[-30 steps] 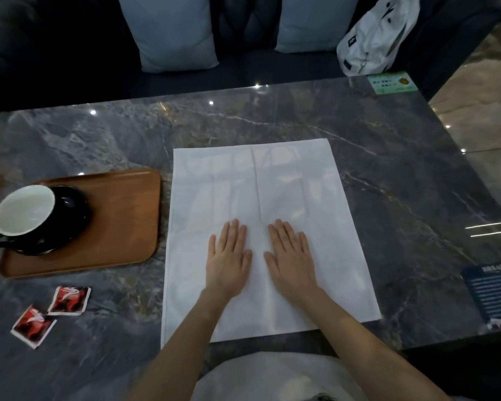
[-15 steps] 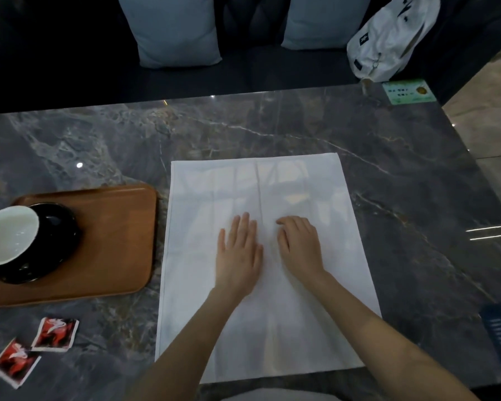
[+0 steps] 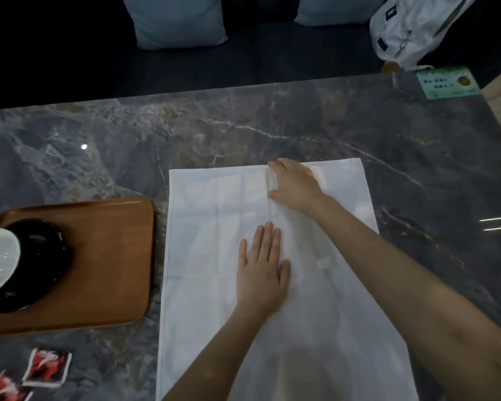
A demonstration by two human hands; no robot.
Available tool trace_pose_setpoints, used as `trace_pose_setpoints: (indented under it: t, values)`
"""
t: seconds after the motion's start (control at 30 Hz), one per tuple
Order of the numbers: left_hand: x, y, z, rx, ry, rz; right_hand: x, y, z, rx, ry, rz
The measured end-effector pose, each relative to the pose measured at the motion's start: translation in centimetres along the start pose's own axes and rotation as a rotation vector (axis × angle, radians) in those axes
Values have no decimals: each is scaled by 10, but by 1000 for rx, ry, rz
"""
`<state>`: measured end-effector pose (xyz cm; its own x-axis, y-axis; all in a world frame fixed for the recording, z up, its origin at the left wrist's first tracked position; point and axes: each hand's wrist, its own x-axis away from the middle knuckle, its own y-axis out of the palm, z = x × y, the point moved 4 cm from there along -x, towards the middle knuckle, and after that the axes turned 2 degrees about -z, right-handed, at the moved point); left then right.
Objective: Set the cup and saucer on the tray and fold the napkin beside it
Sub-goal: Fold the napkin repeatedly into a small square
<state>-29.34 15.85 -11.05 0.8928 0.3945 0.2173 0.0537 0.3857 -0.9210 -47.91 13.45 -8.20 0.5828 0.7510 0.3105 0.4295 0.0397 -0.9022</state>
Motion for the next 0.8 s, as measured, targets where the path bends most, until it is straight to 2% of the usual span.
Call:
trace_pose_setpoints:
  t: [0.13,0.43,0.5,0.6,0.7,0.73,0.8]
  values:
    - [-1,-1,2,-21,8,46,-13,-11,-2,60,-3,-32]
    - [0,4,-1,-25,9,32,-5,-25,-22,183,-53,-78]
    - [0,4,-2,-45,11,14,5,-24,-24,158,-40,-39]
    - [1,1,1,-21,19,-19,32,-18,-32,193,-116,71]
    - [3,-10,2,178,-28,37,66,-14,-38,149,-215,199]
    - [5,-17,2,317,-71,82,78,-16,-40,120,-241,258]
    - [11,-34,2,754,-244,144,100,-21,-43,95,-268,380]
